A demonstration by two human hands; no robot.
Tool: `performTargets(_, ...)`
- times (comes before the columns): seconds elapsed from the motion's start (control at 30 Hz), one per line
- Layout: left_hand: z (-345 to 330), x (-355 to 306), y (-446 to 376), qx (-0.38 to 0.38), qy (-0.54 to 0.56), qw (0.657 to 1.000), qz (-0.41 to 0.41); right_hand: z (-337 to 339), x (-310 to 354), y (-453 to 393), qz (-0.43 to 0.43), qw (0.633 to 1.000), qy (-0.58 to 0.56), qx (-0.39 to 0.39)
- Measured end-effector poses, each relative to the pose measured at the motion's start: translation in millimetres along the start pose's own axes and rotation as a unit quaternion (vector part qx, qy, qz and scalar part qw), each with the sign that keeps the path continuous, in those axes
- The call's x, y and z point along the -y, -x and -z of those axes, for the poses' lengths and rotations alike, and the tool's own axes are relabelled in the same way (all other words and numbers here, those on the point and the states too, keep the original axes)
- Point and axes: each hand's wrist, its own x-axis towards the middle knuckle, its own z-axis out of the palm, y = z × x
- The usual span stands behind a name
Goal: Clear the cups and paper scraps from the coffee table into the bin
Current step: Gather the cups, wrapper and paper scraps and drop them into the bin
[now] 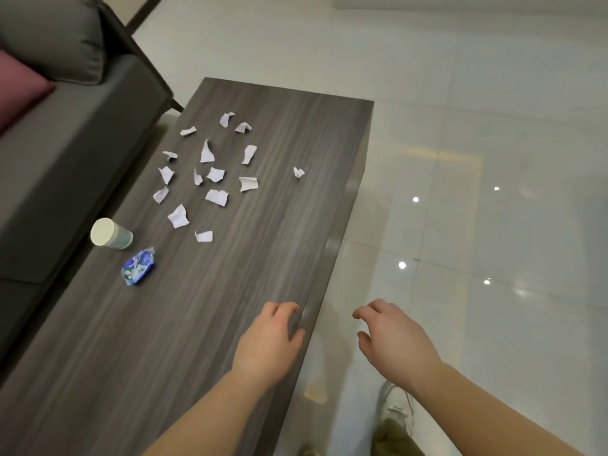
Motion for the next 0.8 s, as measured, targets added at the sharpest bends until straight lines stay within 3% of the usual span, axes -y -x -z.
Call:
performTargets(0.17, 14.4, -24.3, -46.2, -0.032, 0.029, 0.998, 0.049, 38.0, -21.4, -48.1, 0.040, 0.998, 0.017, 0.038)
performTargets(0.37, 22.4, -38.4, -86.7, -0.043, 0.050, 0.996, 0.053, 65.8, -29.6, -106.3, 0.061, 0.996, 0.030, 0.051)
performTargets(0.8, 78.0, 24.3, -199.3, -0.105, 0.112, 0.978, 0.139, 95.4, 23.8, -284.5, 0.091, 0.991, 0.049, 0.087)
